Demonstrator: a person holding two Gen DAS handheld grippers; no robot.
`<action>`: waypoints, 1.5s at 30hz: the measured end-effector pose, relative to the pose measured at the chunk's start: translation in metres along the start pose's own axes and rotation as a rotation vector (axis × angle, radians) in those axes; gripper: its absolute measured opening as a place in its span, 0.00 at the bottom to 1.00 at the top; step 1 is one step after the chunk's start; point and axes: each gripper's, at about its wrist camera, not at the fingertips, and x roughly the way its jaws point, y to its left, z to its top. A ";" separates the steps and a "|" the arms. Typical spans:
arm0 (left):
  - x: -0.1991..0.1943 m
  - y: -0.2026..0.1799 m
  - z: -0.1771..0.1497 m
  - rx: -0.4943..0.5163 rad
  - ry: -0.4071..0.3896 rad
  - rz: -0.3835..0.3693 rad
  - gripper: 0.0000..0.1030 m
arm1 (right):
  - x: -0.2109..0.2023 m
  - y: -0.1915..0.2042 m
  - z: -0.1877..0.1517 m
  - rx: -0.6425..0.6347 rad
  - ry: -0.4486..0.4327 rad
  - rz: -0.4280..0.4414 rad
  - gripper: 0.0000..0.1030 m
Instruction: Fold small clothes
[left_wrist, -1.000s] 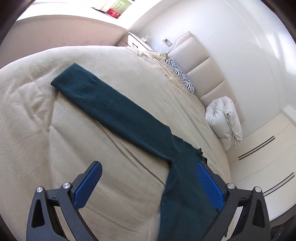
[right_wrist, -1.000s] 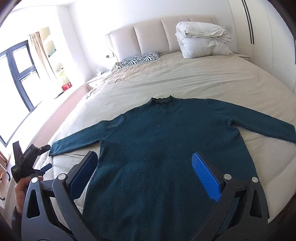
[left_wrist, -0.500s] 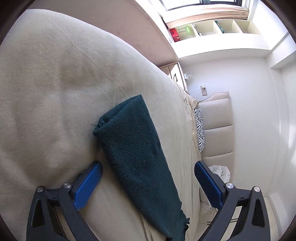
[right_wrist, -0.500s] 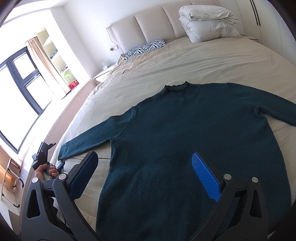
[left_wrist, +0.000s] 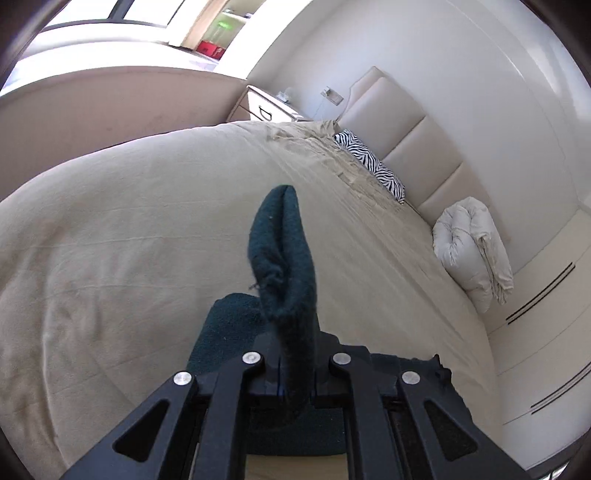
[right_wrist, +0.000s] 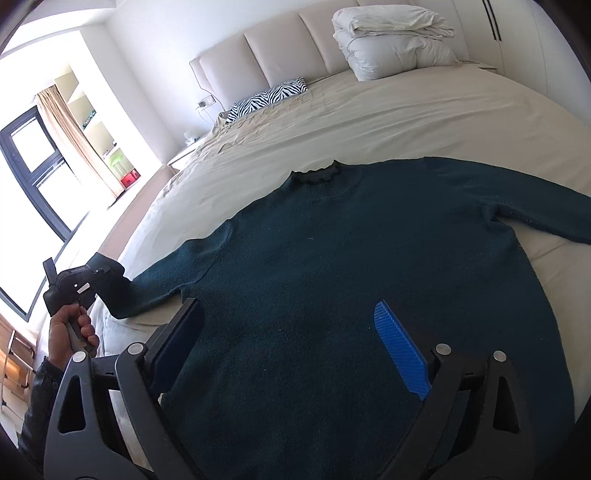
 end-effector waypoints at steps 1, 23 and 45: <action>0.003 -0.040 -0.013 0.134 0.014 -0.003 0.08 | 0.001 -0.009 0.003 0.017 -0.005 0.003 0.90; 0.044 -0.200 -0.225 1.085 -0.006 0.247 0.13 | 0.214 -0.043 0.064 0.363 0.387 0.472 0.80; -0.003 -0.145 -0.144 0.612 0.054 0.038 0.67 | 0.234 -0.055 0.100 0.180 0.348 0.250 0.08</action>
